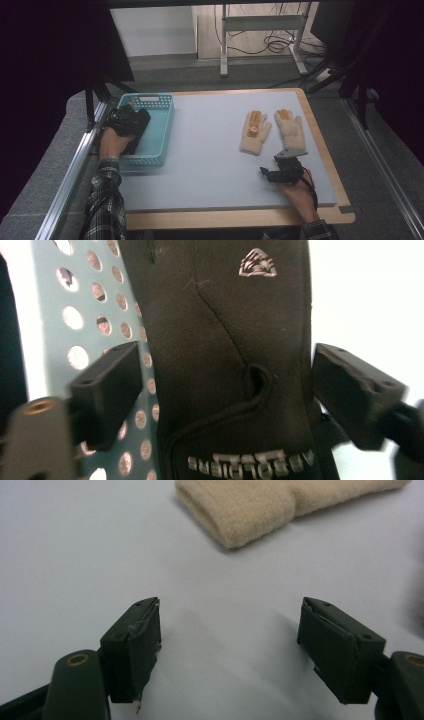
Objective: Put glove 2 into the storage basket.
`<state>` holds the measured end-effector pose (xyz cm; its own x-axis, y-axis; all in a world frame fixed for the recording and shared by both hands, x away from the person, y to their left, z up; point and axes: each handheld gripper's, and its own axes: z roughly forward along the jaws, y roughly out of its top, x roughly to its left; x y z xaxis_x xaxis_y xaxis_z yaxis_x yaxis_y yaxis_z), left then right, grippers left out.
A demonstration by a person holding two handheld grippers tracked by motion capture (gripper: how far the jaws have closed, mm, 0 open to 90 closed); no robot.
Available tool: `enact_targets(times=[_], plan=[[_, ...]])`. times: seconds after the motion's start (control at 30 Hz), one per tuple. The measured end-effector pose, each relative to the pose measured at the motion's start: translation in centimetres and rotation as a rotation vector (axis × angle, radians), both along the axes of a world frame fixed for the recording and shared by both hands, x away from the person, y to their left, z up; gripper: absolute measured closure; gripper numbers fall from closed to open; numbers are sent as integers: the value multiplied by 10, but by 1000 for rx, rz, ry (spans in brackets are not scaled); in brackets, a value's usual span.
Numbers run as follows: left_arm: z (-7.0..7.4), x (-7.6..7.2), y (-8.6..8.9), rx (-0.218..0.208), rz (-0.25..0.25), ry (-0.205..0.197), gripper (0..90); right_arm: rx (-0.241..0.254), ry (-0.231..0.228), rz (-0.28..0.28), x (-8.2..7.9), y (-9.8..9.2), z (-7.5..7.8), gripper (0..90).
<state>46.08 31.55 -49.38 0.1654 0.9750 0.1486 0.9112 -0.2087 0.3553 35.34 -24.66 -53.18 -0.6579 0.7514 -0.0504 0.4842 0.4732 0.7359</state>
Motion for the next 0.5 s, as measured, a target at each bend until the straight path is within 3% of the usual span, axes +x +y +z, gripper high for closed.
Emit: enact_targets(times=[0.07, 0.13, 0.37, 0.5], plan=[[3, -2, 1, -11, -4, -11, 118, 0, 0, 0, 0, 0, 0, 250], [9, -5, 2, -51, -4, -32, 71, 0, 0, 0, 0, 0, 0, 250], [23, -19, -1, -224, -54, -140, 34, -1, -1, 0, 0, 0, 0, 250], [29, -24, -11, -234, -95, -190, 33, -1, -1, 0, 0, 0, 0, 250]])
